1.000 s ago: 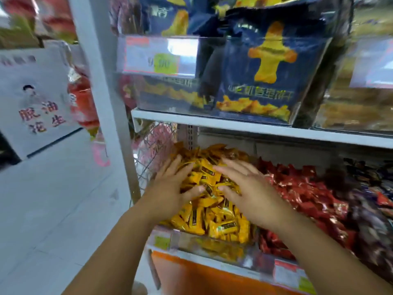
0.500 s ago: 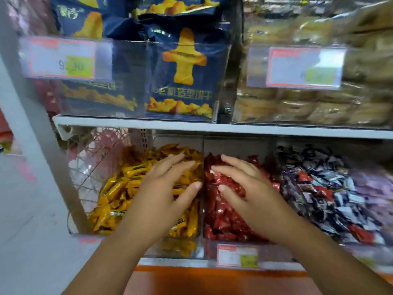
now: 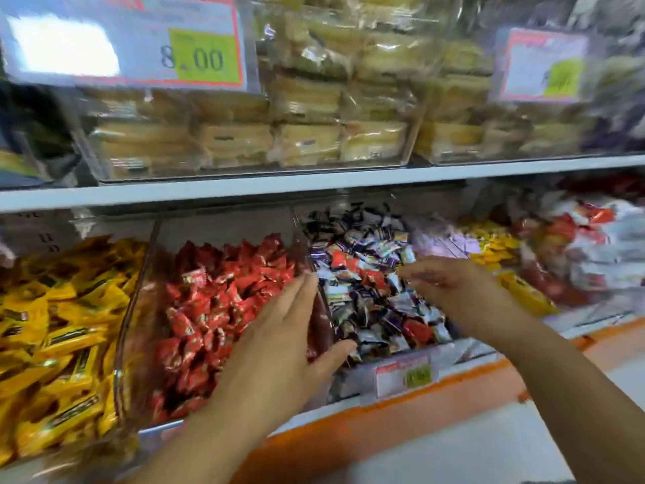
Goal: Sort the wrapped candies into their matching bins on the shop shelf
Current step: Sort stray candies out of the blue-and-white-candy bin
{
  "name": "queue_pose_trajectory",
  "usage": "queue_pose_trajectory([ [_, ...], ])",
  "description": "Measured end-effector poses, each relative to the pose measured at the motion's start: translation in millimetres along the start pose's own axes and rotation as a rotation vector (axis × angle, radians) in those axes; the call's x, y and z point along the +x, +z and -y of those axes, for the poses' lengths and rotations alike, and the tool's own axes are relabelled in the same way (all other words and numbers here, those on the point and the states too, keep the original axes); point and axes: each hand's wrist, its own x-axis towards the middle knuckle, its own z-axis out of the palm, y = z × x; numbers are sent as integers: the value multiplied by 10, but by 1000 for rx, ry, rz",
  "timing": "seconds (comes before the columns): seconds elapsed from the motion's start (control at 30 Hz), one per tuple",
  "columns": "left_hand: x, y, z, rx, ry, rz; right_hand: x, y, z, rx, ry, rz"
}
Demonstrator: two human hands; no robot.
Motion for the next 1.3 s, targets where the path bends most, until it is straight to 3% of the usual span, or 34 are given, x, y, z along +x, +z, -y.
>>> queue_pose_trajectory([
  [0.2,76,26,6,-4,-40,60,326,364,-70,20,23,47],
  [0.3,75,22,28,-49,-80,93,429,470,-47,-118,-31,45],
  [0.5,96,19,108,-51,-94,139,462,239,61,-153,6,9],
  [0.63,109,32,113,-43,-80,129,463,272,218,-18,-45,-95],
  [0.97,23,-7,116,168,7,87,529,488,286,156,-16,56],
  [1.07,0,-29,94,188,-28,129,476,443,361,218,-22,-4],
  [1.17,-11,-22,75,174,-31,145,458,394,579,452,-61,-83],
  [1.23,-19,-3,107,196,-2,114,468,430,760,596,-101,-1],
  [1.3,-25,31,145,201,2,104,480,501,856,552,-127,155],
])
